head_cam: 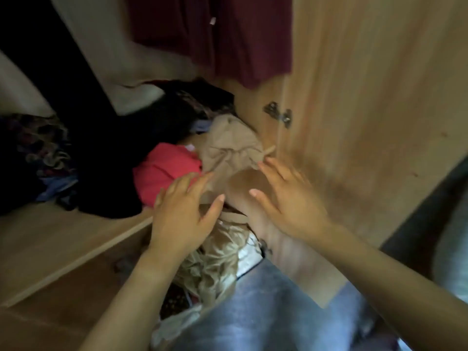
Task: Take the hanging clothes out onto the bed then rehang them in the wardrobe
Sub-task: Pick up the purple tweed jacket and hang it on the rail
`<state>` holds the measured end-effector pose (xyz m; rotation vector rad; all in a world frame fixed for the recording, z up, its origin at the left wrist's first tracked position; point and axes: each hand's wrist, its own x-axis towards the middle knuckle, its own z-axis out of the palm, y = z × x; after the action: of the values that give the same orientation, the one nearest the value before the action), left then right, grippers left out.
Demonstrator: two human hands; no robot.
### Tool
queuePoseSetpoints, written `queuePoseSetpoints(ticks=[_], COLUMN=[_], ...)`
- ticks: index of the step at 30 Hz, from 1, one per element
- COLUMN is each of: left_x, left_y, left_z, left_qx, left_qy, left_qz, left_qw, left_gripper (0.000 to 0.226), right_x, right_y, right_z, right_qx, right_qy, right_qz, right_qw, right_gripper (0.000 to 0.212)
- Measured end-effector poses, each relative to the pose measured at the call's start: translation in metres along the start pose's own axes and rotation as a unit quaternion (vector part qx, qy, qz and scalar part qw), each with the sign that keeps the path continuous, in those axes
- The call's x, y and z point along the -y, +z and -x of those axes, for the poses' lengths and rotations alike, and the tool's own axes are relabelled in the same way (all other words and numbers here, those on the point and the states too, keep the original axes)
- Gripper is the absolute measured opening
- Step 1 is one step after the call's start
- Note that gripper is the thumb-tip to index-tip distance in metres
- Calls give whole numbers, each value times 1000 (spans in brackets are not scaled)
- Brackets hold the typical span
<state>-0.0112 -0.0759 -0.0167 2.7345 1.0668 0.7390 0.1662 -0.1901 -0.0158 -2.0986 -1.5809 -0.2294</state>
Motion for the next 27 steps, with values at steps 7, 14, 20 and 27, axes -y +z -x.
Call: queuePoseSetpoints(ticks=[7, 14, 20, 27], left_x=[-109, -263, -446, -613], left_y=[64, 130, 164, 193], left_z=[50, 96, 176, 255], left_qx=[111, 237, 285, 338], left_qy=[135, 275, 407, 512], left_qz=[81, 99, 175, 190], left_qw=[981, 927, 850, 767], left_gripper=[57, 71, 61, 66], right_x=[-75, -130, -171, -216], right_y=[-29, -102, -184, -260], right_z=[162, 337, 498, 629], right_qx=[17, 11, -52, -105], right_qy=[174, 362, 504, 603], right_qz=[23, 58, 98, 126], right_qw=[984, 930, 856, 781], right_gripper=[63, 65, 65, 67])
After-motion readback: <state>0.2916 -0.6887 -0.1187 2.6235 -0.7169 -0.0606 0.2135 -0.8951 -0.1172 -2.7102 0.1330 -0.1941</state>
